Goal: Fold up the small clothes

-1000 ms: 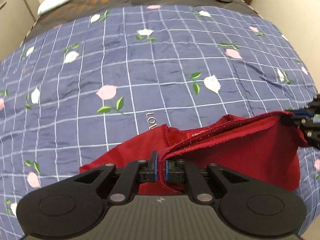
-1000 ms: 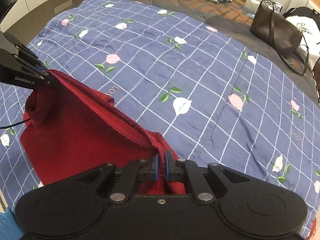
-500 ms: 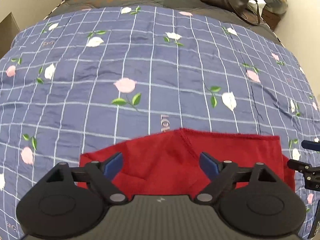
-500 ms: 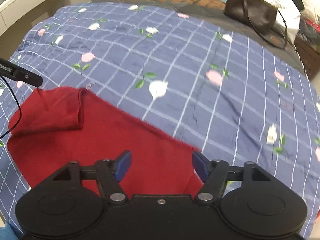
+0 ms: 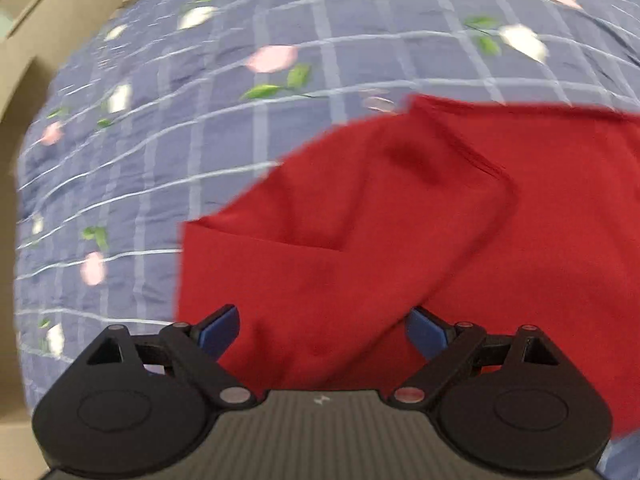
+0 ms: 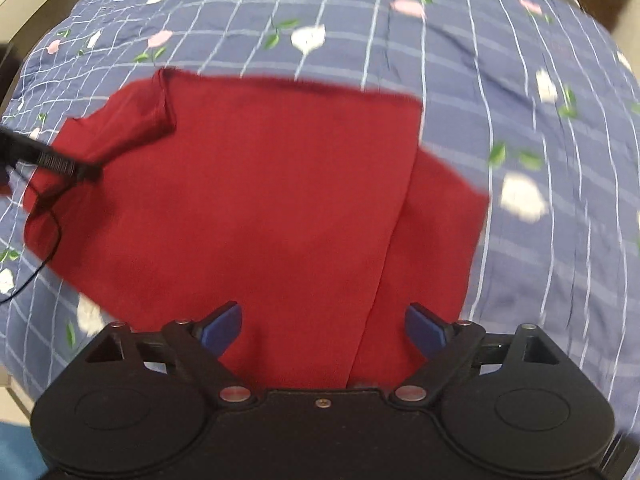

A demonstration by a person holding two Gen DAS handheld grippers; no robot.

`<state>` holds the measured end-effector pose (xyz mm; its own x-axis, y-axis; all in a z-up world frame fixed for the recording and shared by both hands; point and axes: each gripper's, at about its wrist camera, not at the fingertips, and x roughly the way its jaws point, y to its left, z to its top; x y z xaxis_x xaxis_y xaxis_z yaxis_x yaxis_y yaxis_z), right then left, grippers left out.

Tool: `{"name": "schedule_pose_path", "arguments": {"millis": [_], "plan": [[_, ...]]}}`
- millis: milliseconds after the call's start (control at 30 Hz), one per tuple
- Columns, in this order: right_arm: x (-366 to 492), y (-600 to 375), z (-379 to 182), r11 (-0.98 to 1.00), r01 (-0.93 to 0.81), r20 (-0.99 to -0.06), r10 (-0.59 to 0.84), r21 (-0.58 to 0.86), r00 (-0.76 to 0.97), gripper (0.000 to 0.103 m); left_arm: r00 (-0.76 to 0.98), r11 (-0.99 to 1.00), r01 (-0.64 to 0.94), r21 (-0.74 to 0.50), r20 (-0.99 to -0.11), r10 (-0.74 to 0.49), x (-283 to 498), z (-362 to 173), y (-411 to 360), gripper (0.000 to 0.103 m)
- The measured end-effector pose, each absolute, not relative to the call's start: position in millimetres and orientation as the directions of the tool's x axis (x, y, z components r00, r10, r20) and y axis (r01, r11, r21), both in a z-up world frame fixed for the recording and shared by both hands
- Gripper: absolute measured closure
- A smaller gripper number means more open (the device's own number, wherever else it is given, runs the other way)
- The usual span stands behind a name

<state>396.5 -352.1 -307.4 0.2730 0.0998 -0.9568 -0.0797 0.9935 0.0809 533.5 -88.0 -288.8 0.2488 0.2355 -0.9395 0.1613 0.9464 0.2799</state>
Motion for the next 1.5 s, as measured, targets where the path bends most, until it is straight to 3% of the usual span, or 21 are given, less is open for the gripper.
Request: {"name": "schedule_pose_path", "arguments": {"millis": [167, 367, 567, 767, 1033, 1500], "plan": [[361.3, -350.2, -305.3, 0.995, -0.038, -0.966, 0.096, 0.090, 0.239, 0.012, 0.292, 0.938, -0.054, 0.342, -0.893, 0.342, 550.5, -264.6, -46.8, 0.010], [341.6, -347.9, -288.9, 0.996, 0.004, -0.956, 0.086, 0.090, 0.280, 0.009, 0.301, 0.932, -0.160, 0.324, -0.883, 0.359, 538.4, -235.1, -11.5, 0.009], [338.0, -341.6, -250.6, 0.991, 0.072, -0.910, 0.073, 0.112, 0.408, 0.005, 0.367, 0.955, -0.151, 0.257, -0.882, 0.295, 481.7, -193.3, -7.4, 0.001], [329.3, -325.6, -201.7, 0.978, 0.133, -0.836, 0.062, 0.159, 0.545, 0.001, 0.374, 0.979, -0.136, 0.152, -0.907, 0.193, 412.3, -157.4, -9.7, 0.001], [291.9, -282.9, -155.7, 0.972, 0.154, -0.809, 0.054, 0.176, 0.585, 0.001, 0.375, 0.985, -0.144, -0.091, -0.927, -0.030, 325.4, -115.5, -3.3, 0.001], [184.2, -222.5, -118.9, 0.983, 0.159, -0.792, -0.026, 0.091, 0.610, 0.001, 0.434, 0.999, 0.028, -0.024, -0.900, -0.034, 228.0, -82.8, 3.9, 0.001]]}}
